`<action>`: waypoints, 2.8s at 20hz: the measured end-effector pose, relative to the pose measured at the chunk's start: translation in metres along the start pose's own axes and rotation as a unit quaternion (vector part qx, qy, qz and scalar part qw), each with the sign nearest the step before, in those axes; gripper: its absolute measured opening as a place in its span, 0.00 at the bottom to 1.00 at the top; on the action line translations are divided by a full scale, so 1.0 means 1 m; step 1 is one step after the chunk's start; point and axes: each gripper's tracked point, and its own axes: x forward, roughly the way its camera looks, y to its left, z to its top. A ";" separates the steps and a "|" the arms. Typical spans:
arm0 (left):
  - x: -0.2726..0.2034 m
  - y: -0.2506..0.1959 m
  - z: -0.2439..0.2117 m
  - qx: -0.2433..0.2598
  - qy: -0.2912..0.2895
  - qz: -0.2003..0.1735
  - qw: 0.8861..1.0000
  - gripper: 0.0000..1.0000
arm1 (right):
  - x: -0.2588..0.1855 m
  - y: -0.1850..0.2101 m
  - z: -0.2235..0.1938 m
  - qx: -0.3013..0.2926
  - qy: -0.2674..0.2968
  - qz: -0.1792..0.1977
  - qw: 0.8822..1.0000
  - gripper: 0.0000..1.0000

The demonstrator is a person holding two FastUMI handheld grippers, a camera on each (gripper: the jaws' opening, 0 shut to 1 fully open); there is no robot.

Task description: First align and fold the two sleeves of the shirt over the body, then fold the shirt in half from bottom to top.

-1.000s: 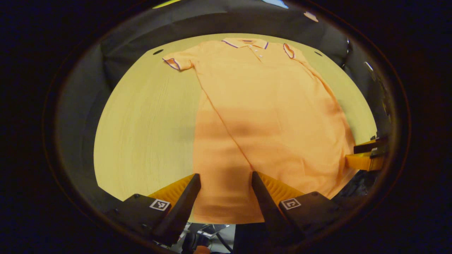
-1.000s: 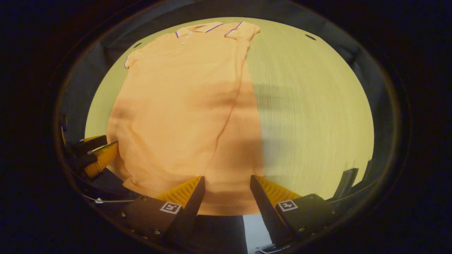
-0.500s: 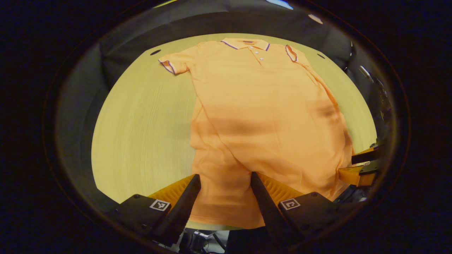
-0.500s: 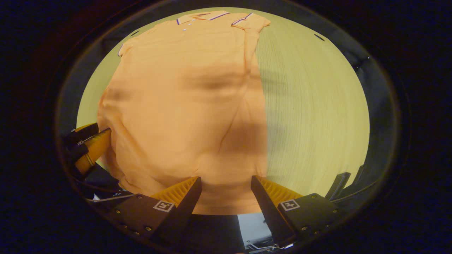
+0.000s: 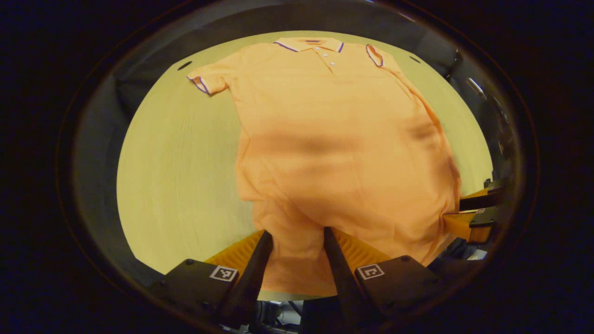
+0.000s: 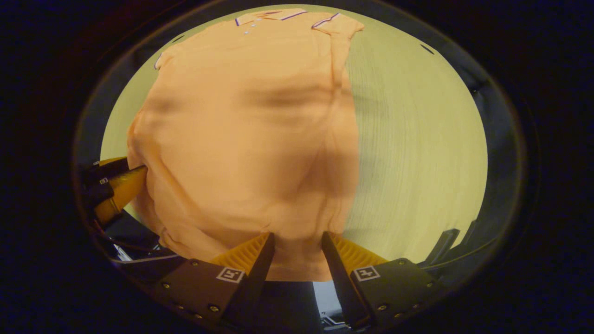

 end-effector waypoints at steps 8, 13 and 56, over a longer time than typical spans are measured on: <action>0.000 -0.001 0.005 -0.007 0.023 0.015 1.000 0.07 | -0.003 0.004 0.008 0.011 -0.026 0.011 1.000 0.01; -0.005 -0.003 0.003 -0.027 0.011 -0.001 1.000 0.06 | -0.011 0.003 0.018 0.028 -0.064 0.014 0.997 0.00; 0.001 0.087 0.425 -0.015 -0.165 0.023 0.986 0.06 | -0.140 -0.055 0.452 0.083 -0.310 0.039 0.946 0.00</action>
